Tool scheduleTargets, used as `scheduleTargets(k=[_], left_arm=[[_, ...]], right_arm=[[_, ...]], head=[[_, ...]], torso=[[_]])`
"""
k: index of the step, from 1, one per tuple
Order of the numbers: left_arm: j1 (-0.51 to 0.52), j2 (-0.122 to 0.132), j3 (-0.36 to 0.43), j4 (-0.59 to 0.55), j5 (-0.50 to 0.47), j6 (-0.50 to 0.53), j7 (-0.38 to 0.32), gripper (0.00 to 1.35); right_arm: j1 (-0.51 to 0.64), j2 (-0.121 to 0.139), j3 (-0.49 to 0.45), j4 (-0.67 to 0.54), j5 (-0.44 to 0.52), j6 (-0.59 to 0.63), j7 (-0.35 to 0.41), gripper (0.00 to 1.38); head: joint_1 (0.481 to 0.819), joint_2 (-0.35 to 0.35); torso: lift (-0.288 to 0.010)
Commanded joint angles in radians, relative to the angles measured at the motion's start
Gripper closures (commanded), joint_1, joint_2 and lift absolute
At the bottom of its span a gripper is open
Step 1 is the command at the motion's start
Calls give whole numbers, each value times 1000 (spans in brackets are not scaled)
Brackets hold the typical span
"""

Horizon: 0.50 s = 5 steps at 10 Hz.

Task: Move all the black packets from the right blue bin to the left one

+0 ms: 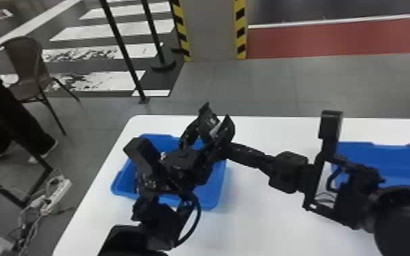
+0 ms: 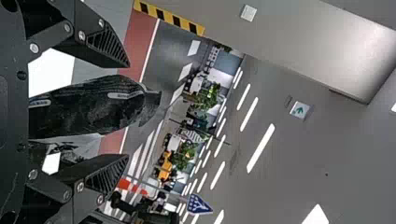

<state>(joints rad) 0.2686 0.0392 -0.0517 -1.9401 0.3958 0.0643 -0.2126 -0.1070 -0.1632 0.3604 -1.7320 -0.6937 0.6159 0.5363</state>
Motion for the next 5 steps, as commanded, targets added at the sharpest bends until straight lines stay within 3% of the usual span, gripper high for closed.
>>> scheduleTargets(k=[1,2,5], left_arm=[[19,-13,1,0,-21,-111,44,1236],[23,-25,16,-2,-26,-116,45,1231],[26,-15,3,-2,-3,-94,45,1231]], right_arm=[[-1,1,6,5,-6,-2,1,1134],[-6,1,5,10,-10,-12,-1,1133],[-16,5,3,35,-18,-47,-1,1133]], head=[[695,256],[695,267],[695,282]], torso=[[-110],[-110],[-110]])
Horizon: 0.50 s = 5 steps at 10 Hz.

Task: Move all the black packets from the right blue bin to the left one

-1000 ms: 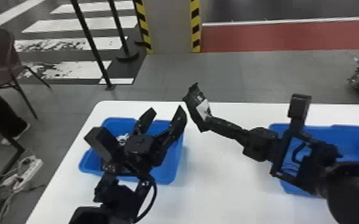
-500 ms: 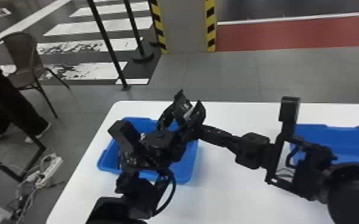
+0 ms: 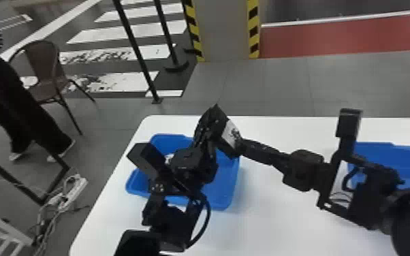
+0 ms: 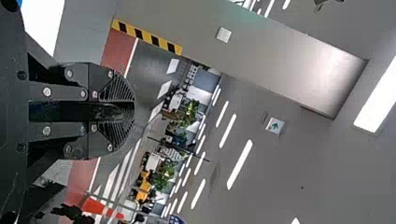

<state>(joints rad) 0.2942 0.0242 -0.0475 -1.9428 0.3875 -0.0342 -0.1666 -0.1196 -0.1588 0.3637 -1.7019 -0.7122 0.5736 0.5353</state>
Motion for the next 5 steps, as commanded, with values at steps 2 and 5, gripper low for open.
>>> scheduleTargets(k=[2,5], left_arm=[[-2,8,-12,0,17,15,-1,1231],[-2,2,28,8,-19,-25,5,1231]], right_arm=[[-23,7,0,32,-10,-19,-2,1124],[26,16,-65,7,53,-95,0,44]], head=[[695,275],[695,262]], torso=[[-110],[-110]])
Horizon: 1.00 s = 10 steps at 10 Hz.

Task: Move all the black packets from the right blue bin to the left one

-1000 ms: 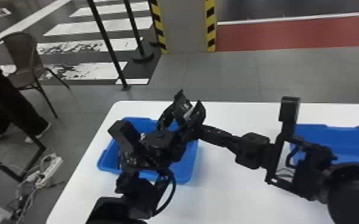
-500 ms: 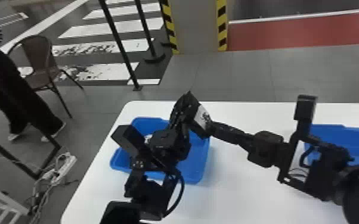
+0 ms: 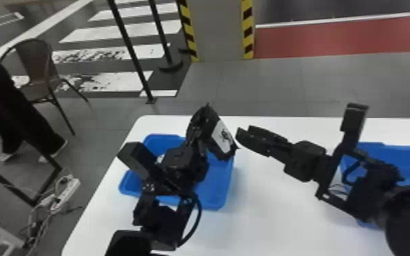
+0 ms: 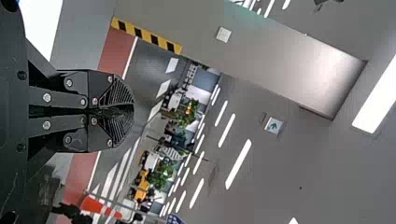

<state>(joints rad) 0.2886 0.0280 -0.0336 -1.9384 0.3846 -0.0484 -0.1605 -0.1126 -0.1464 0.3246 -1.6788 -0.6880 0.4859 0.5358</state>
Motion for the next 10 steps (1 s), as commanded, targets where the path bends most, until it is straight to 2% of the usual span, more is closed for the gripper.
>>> scheduleTargets(k=[1,2,4,6,7,8,9,10], left_arm=[[1,-11,50,35,-84,-42,13,1231],[-9,-17,89,77,-153,-38,15,1231],[-51,-17,115,175,-271,-50,46,1231],[-122,-16,136,349,-314,-160,52,1231],[-132,-16,143,391,-329,-195,69,1202],[-129,-16,141,398,-311,-219,70,881],[-127,-13,124,398,-263,-261,62,384],[-129,-2,87,403,-208,-339,33,56]], right_arm=[[58,14,-93,-40,90,-7,0,79],[78,14,-134,-40,111,-7,-11,159],[98,-2,-177,-70,140,-7,-14,168],[103,-1,-191,-82,142,-12,-13,168],[108,-1,-193,-80,142,-15,-14,168],[120,-1,-203,-92,160,-29,-14,171],[144,4,-237,-119,186,-39,-16,171],[184,8,-276,-153,208,-59,-23,171]], head=[[695,258],[695,254],[695,238],[695,227],[695,229],[695,236],[695,237],[695,225]], torso=[[-110],[-110],[-110],[-110],[-110],[-110],[-110],[-110]])
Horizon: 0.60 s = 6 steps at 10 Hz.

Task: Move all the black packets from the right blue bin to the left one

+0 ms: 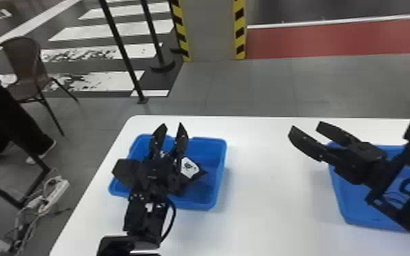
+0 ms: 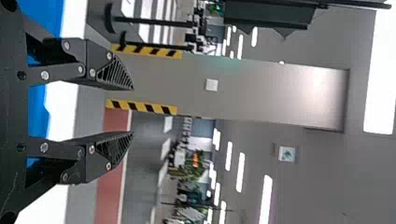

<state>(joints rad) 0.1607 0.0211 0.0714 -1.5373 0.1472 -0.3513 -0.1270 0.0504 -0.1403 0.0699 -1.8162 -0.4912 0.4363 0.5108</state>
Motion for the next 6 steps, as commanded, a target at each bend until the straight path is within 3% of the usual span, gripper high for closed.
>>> scheduleTargets(k=[1,3,6], left_arm=[[-11,19,-59,2,69,-125,-28,55],[-4,10,-73,2,61,-319,-36,64],[70,-4,-33,2,-63,-449,-25,91]], right_arm=[[89,11,-67,-94,71,-66,-28,171],[229,21,-116,-171,122,-260,-129,173],[394,33,-119,-254,200,-463,-290,174]], head=[[695,195],[695,120],[695,40]], torso=[[-110],[-110],[-110]])
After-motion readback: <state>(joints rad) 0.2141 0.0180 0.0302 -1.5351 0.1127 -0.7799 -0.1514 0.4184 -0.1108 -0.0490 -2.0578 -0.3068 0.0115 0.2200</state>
